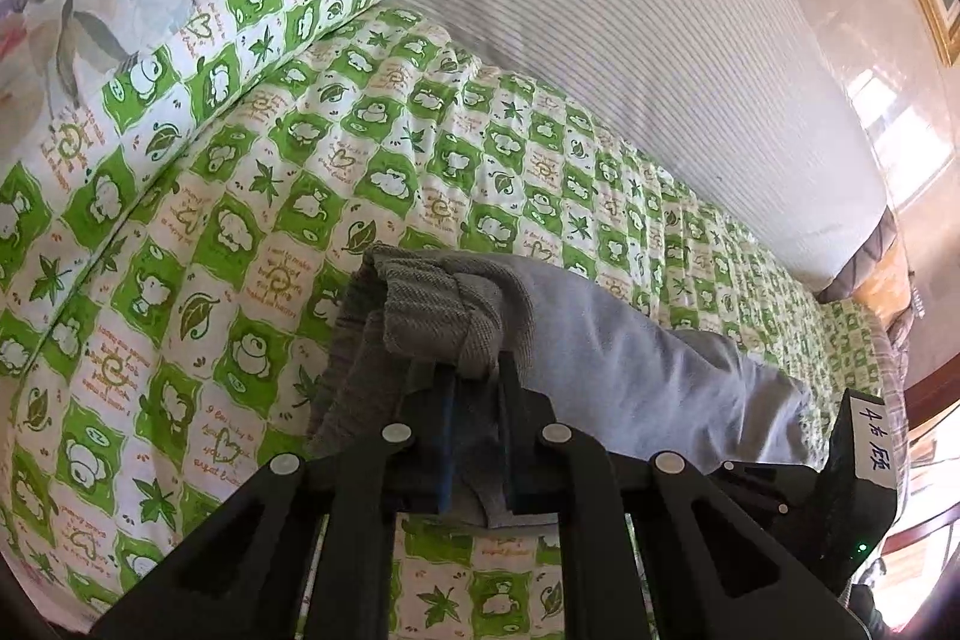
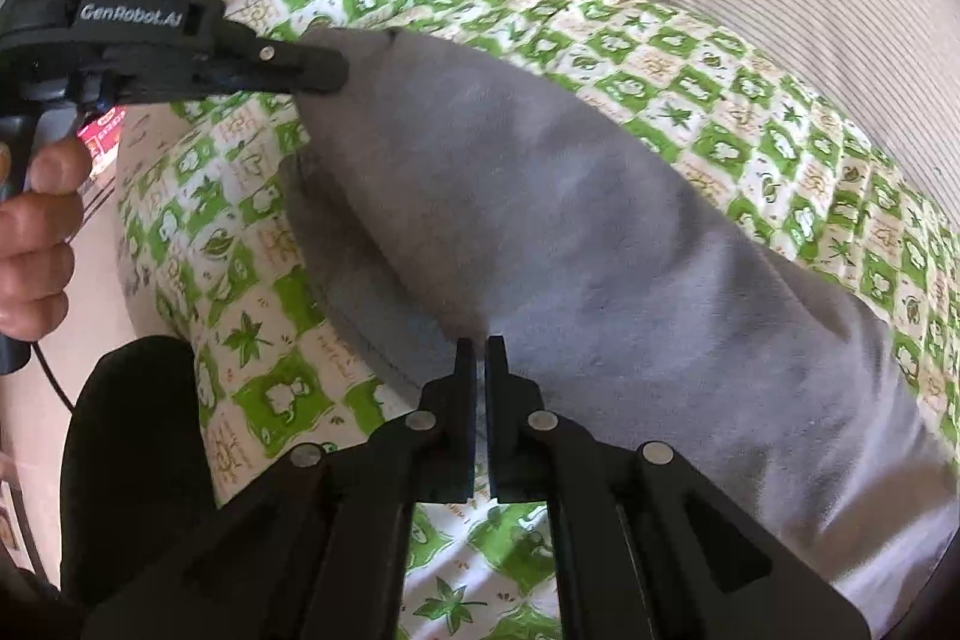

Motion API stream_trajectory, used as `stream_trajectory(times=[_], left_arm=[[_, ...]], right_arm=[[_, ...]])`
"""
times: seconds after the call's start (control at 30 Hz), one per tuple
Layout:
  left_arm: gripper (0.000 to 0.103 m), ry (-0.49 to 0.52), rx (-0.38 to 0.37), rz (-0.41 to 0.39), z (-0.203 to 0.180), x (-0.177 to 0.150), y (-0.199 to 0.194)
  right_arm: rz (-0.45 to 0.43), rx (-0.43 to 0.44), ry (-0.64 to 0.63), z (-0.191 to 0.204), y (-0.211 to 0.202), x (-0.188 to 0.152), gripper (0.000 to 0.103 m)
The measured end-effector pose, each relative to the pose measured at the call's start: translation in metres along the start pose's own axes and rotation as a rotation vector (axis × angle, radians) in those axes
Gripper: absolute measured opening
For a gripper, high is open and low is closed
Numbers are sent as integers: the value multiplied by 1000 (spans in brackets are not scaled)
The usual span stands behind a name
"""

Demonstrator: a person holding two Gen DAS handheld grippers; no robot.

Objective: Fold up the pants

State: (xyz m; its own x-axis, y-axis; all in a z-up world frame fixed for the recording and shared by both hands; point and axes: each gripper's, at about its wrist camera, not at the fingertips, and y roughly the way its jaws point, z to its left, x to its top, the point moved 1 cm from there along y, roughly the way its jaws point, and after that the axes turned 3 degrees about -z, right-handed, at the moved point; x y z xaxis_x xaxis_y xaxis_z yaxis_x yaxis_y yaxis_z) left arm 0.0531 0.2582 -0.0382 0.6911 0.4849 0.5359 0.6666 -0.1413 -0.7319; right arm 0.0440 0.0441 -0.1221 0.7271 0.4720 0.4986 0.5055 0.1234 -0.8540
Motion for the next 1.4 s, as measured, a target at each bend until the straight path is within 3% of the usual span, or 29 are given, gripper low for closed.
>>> stream_trajectory(times=[0.03,0.17,0.3,0.4,0.43,0.5,0.53,0.57,0.67,0.73,0.77,0.8,0.9,1.03,1.07,1.1,1.13,1.17,1.2,1.4], left_arm=[[10,1,-3,-1,0,0,-1],[10,1,-13,-5,-1,2,-3],[10,15,-14,-5,-4,2,-4],[10,17,-16,-4,-5,3,-2],[10,18,-18,-5,-5,3,-2],[10,22,-18,-5,-6,4,-1],[10,21,-20,-3,-5,4,-1],[10,23,-22,-2,-6,5,-1],[10,24,-21,0,-6,5,0],[10,25,-20,4,-5,4,1],[10,23,-21,4,-4,4,1],[10,23,-22,5,-4,4,2],[10,17,-28,6,-3,4,2],[10,-2,-50,5,-1,4,0],[10,1,-52,4,-2,4,-1],[10,5,-54,5,-2,3,-1],[10,6,-59,8,-3,3,-1],[10,7,-62,11,-4,2,-1],[10,13,-58,14,-4,0,1],[9,26,-36,0,3,-4,-8]], right_arm=[[-1,5,8,-1,0,1,4],[-51,156,157,-16,-11,3,4],[-132,231,176,-23,-27,6,4],[-157,338,297,-39,-27,9,7],[-148,343,339,-43,-27,9,16],[-88,373,400,-47,-19,7,98],[-76,385,406,-47,-17,6,102],[-81,338,367,-44,-19,6,103],[-136,144,152,-22,-29,8,103],[-101,52,77,-12,-21,9,97],[-98,24,40,-7,-16,10,79],[-88,-23,1,-2,-10,9,69],[-43,-27,-55,0,4,7,65],[-18,-110,-159,13,24,2,59],[-19,-132,-165,11,25,1,53],[-21,-154,-164,10,27,1,39],[-25,-162,-142,4,27,1,32],[-29,-141,-114,-3,25,1,14],[-31,-119,-85,-7,23,1,7],[-60,-1,-49,-7,-8,7,7]])
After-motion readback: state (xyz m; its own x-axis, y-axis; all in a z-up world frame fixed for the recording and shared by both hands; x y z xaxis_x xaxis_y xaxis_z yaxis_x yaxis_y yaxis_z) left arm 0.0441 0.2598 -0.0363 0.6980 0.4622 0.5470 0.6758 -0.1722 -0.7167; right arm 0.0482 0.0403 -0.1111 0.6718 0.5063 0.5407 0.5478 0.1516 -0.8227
